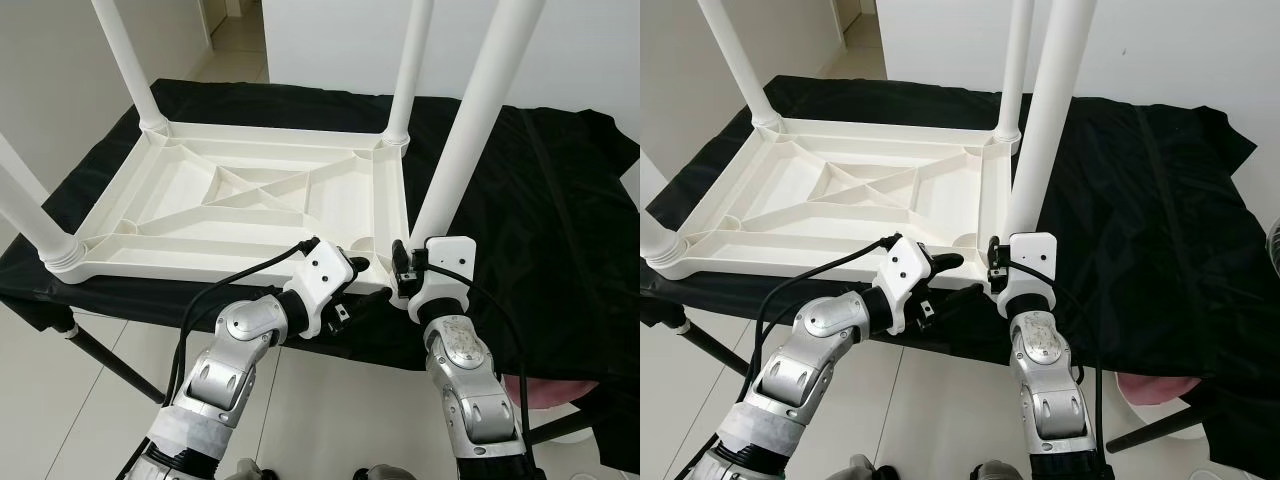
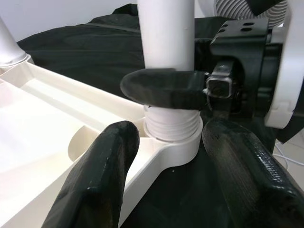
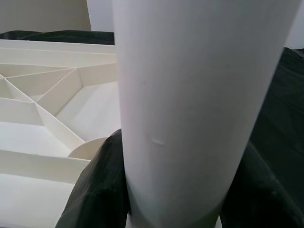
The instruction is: Building children table
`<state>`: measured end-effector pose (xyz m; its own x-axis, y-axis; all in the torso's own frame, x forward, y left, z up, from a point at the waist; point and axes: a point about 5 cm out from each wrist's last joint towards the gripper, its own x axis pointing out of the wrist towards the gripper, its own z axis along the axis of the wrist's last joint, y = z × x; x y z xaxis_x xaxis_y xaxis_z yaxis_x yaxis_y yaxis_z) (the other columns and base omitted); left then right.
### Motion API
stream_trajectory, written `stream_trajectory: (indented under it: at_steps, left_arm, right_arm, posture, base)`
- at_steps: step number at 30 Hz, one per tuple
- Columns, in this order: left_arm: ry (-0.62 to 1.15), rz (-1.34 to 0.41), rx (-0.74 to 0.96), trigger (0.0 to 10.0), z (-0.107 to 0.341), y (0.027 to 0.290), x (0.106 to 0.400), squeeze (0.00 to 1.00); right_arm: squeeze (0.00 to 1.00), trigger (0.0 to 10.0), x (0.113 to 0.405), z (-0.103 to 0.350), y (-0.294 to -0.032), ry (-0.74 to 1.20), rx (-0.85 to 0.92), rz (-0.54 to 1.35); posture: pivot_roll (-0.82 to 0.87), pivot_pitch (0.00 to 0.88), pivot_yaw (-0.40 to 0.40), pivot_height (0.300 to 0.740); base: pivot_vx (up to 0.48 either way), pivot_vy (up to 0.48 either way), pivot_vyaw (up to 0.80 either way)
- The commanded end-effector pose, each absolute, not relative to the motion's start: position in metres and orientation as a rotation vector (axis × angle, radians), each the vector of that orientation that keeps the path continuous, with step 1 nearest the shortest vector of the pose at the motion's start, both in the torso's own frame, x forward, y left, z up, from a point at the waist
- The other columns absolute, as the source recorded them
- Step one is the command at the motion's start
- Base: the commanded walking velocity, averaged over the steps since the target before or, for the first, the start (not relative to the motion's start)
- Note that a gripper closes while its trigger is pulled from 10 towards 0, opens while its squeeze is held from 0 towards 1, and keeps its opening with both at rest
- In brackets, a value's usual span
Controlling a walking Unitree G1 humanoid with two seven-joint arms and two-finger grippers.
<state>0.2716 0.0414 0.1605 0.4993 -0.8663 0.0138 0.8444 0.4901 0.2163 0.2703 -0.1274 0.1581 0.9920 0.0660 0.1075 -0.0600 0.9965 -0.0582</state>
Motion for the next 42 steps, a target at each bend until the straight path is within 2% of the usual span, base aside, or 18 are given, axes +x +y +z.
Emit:
stream_trajectory:
  at_steps: [1, 2, 3, 8, 9, 10, 16, 18, 29, 30, 32, 33, 34, 42]
  left_arm:
    - [-0.116, -0.974, 0.192, 10.0, 0.158, 0.047, 0.276, 0.00]
    - [-0.116, -0.973, 0.195, 10.0, 0.158, 0.049, 0.276, 0.00]
    - [-0.114, -0.973, 0.202, 10.0, 0.157, 0.051, 0.276, 0.00]
    - [-0.111, -0.974, 0.210, 10.0, 0.158, 0.054, 0.276, 0.00]
    - [-0.111, -0.978, 0.212, 10.0, 0.159, 0.057, 0.275, 0.00]
    - [-0.111, -0.981, 0.214, 10.0, 0.159, 0.057, 0.275, 0.00]
    - [-0.115, -0.983, 0.215, 10.0, 0.161, 0.058, 0.276, 0.00]
    - [-0.121, -0.982, 0.212, 10.0, 0.164, 0.058, 0.278, 0.00]
    - [-0.121, -1.010, 0.216, 10.0, 0.164, 0.057, 0.275, 0.00]
    - [-0.120, -1.014, 0.214, 10.0, 0.164, 0.056, 0.275, 0.00]
    - [-0.120, -1.014, 0.214, 10.0, 0.164, 0.056, 0.275, 0.00]
    - [-0.120, -1.016, 0.215, 10.0, 0.164, 0.056, 0.274, 0.00]
    - [-0.118, -1.017, 0.213, 10.0, 0.163, 0.056, 0.274, 0.00]
    - [-0.111, -1.020, 0.202, 10.0, 0.161, 0.054, 0.272, 0.00]
  right_arm:
    - [0.02, 10.0, 0.271, 0.153, -0.124, -0.077, -0.039, 0.111]
    - [0.02, 10.0, 0.270, 0.154, -0.123, -0.084, -0.029, 0.143]
    - [1.00, 10.0, 0.270, 0.155, -0.124, -0.080, -0.004, 0.183]
    - [1.00, 10.0, 0.271, 0.158, -0.134, -0.089, 0.000, 0.259]
    - [0.00, 10.0, 0.272, 0.161, -0.149, -0.101, -0.061, 0.382]
    - [0.00, 10.0, 0.273, 0.161, -0.155, -0.094, -0.076, 0.453]
    - [0.00, 10.0, 0.277, 0.164, -0.165, -0.086, -0.109, 0.566]
    - [0.00, 10.0, 0.282, 0.169, -0.170, -0.099, -0.168, 0.637]
    - [0.00, 9.8, 0.285, 0.162, -0.168, -0.062, -0.259, 0.769]
    - [0.00, 3.7, 0.285, 0.158, -0.169, -0.041, -0.278, 0.789]
    - [0.00, 3.7, 0.285, 0.158, -0.169, -0.041, -0.278, 0.789]
    - [0.00, 0.7, 0.285, 0.154, -0.170, -0.020, -0.283, 0.804]
    - [0.00, 0.0, 0.282, 0.151, -0.170, -0.007, -0.271, 0.822]
    - [0.00, 0.0, 0.276, 0.145, -0.165, -0.015, -0.229, 0.795]
  posture:
    - [-0.15, 0.035, 0.051, 0.740]
    - [-0.15, 0.033, 0.049, 0.740]
    - [-0.15, 0.029, 0.048, 0.740]
    - [-0.15, 0.028, 0.049, 0.740]
    - [-0.15, 0.025, 0.057, 0.740]
    - [-0.15, 0.025, 0.057, 0.740]
    - [-0.15, 0.033, 0.062, 0.740]
    - [-0.16, 0.039, 0.066, 0.740]
    - [-0.15, 0.038, 0.068, 0.740]
    - [-0.15, 0.039, 0.066, 0.740]
    - [-0.15, 0.039, 0.066, 0.740]
    - [-0.15, 0.040, 0.064, 0.740]
    - [-0.15, 0.043, 0.061, 0.740]
    - [-0.15, 0.052, 0.056, 0.740]
  base:
    - [0.000, 0.000, 0.00]
    - [0.000, 0.000, 0.00]
    - [0.000, 0.000, 0.00]
    - [0.000, 0.000, 0.00]
    - [0.000, 0.000, 0.00]
    - [0.000, 0.000, 0.00]
    - [0.000, 0.000, 0.00]
    - [0.000, 0.000, 0.00]
    - [0.000, 0.000, 0.00]
    - [0.000, 0.000, 0.00]
    - [0.000, 0.000, 0.00]
    - [0.000, 0.000, 0.00]
    - [0.000, 0.000, 0.00]
    - [0.000, 0.000, 0.00]
